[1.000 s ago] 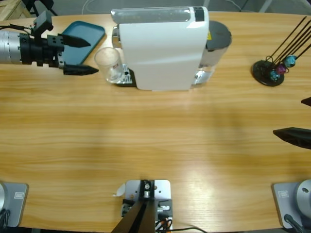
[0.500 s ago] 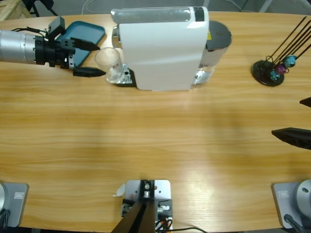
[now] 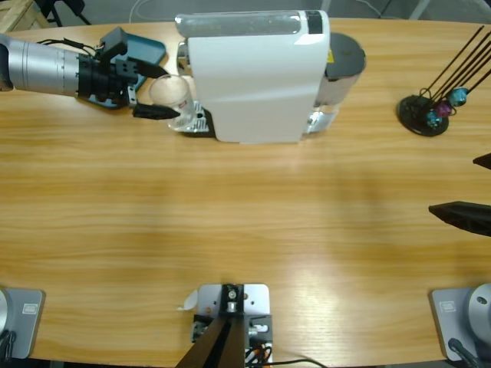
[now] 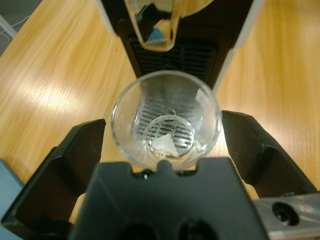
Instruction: Pour coffee
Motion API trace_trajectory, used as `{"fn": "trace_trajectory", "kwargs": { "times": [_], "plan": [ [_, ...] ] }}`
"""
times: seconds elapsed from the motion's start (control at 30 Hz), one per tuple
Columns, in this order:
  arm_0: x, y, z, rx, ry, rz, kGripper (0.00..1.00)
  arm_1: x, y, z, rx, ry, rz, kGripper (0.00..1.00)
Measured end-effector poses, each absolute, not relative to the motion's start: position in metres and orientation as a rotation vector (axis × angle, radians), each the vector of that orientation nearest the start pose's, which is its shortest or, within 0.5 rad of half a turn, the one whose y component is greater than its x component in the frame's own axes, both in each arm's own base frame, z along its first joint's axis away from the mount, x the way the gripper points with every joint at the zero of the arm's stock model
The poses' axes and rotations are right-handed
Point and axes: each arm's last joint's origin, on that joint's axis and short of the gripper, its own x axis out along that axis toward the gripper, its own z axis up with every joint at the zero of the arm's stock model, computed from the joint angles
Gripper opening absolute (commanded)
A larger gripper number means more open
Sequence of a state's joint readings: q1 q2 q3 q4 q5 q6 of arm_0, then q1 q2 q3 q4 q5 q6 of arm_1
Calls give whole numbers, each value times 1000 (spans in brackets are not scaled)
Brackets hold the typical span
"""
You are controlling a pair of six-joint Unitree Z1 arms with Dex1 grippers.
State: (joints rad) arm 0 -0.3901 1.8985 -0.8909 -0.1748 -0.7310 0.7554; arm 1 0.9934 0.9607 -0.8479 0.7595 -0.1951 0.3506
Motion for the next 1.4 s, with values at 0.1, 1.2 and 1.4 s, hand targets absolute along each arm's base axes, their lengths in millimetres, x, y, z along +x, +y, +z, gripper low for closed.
{"fn": "trace_trajectory", "kwargs": {
  "times": [0.1, 1.2, 1.4],
  "plan": [
    [311, -163, 202, 494, 424, -1299, 232, 62, 77, 332, -183, 851, 599, 1000],
    [315, -187, 205, 554, 372, -1360, 764, 61, 76, 331, -189, 860, 596, 1000],
    [315, -187, 204, 551, 383, -1354, 996, 61, 76, 331, -189, 860, 596, 1000]
  ]
}}
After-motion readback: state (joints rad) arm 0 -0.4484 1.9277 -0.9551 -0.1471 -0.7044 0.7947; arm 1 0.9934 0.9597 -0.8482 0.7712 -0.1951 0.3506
